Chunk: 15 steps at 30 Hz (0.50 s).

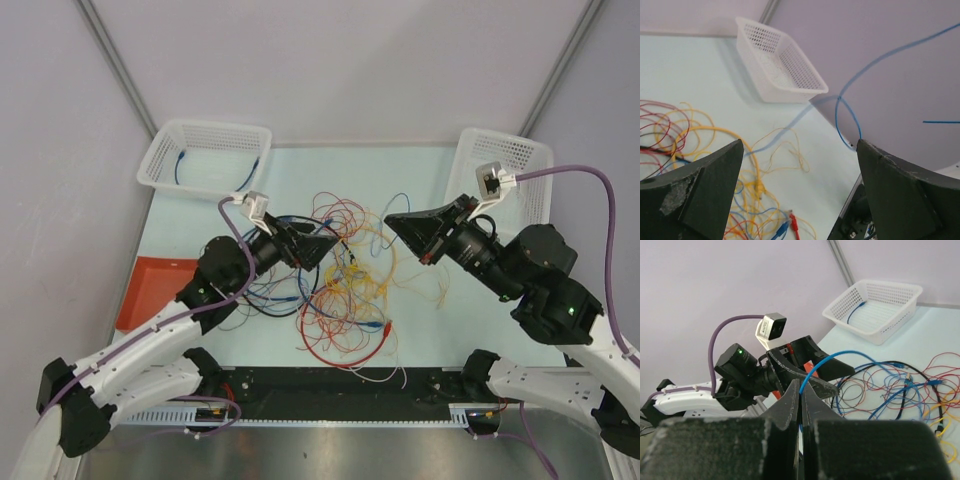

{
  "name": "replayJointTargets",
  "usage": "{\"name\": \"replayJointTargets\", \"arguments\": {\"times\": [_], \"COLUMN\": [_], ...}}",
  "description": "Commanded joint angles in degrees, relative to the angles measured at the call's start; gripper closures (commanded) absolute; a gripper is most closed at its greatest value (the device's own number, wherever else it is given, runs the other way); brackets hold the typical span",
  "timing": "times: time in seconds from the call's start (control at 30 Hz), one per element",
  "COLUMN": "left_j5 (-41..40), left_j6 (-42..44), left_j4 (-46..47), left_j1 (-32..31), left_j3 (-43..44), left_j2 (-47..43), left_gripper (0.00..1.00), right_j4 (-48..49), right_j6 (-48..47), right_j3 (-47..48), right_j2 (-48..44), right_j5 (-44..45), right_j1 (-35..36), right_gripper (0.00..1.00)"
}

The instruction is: Untangle the cables

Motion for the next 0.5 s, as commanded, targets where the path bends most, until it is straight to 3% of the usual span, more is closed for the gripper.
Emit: {"name": "replayJointTargets", "arguments": {"times": [0.0,0.47], "left_j5": [2.3,5.6], "left_j6": [-3.6,-6.4], "left_j4": [12.3,22.0], "left_j1": [-0.1,-5.7], "left_j3": [-1.0,2.5], "left_j2": [2.3,13.8], "left_gripper": [0.0,0.0], "right_j4": [1.4,0.1], "right_j6": [2.7,3.4], "right_j3": [2.8,3.2], "right_j2": [0.7,-0.5], "right_j5": [-3.0,-2.6], "right_j1": [0.0,0.3], "right_gripper": [1.0,1.0]}}
